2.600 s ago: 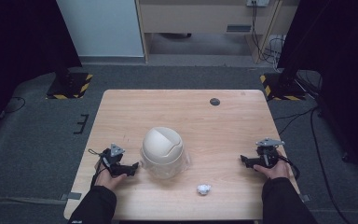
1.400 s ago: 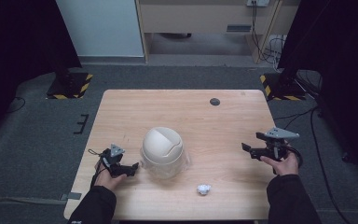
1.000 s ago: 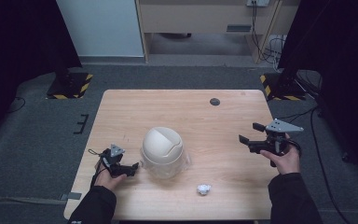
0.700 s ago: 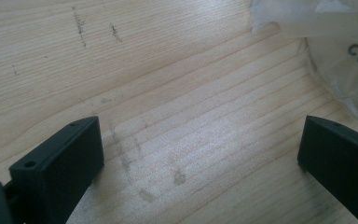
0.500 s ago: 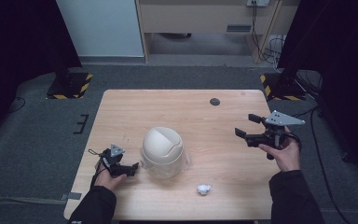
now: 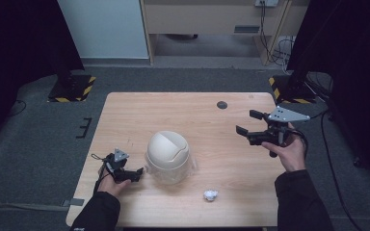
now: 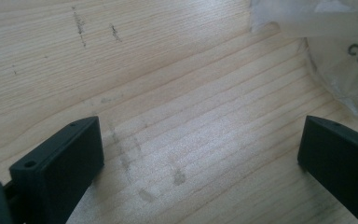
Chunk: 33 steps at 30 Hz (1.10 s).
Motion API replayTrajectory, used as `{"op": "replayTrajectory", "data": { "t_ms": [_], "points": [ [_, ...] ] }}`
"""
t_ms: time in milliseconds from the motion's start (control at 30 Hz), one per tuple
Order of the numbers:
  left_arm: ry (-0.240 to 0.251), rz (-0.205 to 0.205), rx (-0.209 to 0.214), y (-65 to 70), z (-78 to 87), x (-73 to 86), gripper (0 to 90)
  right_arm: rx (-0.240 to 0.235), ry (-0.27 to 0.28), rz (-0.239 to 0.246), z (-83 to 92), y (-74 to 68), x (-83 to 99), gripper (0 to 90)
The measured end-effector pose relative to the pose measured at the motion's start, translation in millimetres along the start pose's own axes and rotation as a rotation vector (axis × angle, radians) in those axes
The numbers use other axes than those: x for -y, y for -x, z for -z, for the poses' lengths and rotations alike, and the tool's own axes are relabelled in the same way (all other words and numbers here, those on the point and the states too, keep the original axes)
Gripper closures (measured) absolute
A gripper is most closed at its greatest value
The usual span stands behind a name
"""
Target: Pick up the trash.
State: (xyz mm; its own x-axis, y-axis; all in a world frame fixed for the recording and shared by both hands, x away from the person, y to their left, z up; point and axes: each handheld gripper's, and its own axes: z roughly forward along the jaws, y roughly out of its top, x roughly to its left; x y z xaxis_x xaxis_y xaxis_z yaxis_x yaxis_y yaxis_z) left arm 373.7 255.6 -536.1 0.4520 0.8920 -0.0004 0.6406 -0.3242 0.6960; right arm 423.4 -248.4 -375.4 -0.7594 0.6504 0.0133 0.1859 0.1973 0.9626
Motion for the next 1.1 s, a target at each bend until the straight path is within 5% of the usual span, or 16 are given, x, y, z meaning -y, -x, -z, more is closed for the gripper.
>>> {"op": "replayTrajectory", "data": {
  "t_ms": [1100],
  "points": [
    [0.000,0.000,0.000,0.0,0.0,0.0,0.0,-0.150,-0.011,0.104,-47.7,-34.8,-53.5,15.8]
  ]
}}
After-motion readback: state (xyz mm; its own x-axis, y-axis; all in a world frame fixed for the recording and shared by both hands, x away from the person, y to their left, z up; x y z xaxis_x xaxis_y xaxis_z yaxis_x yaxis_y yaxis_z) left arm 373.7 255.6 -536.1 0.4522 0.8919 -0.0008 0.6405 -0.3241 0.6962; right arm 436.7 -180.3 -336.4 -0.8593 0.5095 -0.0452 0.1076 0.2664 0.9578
